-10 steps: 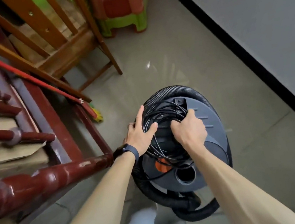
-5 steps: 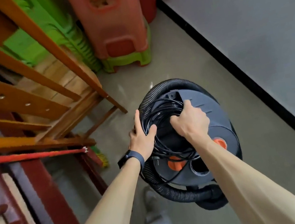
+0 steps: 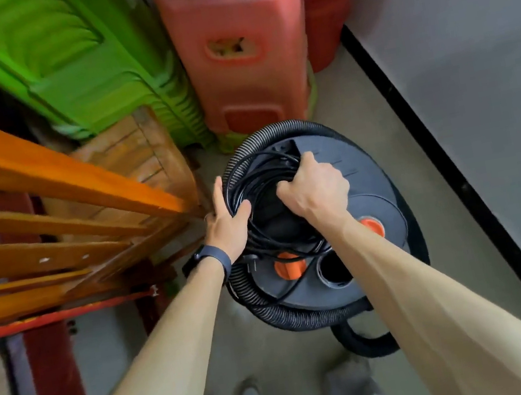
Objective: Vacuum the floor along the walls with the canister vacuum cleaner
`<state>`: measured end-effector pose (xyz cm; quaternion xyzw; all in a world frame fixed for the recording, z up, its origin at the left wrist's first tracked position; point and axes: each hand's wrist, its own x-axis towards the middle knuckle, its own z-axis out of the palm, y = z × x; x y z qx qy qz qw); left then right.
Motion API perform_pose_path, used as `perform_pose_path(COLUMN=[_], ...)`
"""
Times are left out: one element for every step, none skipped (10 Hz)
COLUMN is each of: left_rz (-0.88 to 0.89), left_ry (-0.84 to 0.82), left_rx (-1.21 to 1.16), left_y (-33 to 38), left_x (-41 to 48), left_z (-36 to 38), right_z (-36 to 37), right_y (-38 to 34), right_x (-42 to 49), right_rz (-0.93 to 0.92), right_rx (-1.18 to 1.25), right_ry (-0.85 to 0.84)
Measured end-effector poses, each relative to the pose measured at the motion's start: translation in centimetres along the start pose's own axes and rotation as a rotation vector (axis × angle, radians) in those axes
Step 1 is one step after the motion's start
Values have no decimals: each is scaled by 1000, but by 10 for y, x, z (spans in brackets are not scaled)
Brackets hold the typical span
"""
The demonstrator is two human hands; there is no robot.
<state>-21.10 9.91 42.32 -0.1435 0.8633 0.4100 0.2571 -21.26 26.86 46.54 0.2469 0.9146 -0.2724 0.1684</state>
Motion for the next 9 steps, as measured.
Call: perform_pose_path(left_rz=[-50, -63, -78, -90, -122, -169, -214, -203, -120], left_ry=[42, 59, 75, 91, 96, 124, 135, 115, 130], left_rx=[36, 55, 47, 50, 53, 110, 158, 251, 309], left_y=[14, 26, 36, 47, 57, 63, 74, 83, 96], left_x=[21, 42, 63, 77, 83, 76, 65, 58, 46], left_z=[-7, -15, -20, -25, -28, -26, -25, -34, -46], right_z=[-7, -11, -14, -16, -20, -20, -27, -45, -75], right_y=[-18, -32, -45, -55, -61, -61, -63, -66, -67], right_x=[30, 55, 79, 94, 103, 100, 99, 101, 96], right_rz=[-53, -56, -71, -90, -81, -59, -42, 8, 0], right_rx=[-30, -31, -36, -47, -62, -76, -76, 3, 29], right_ry=[-24, -44, -53, -56, -71, -114, -187, -414, -484])
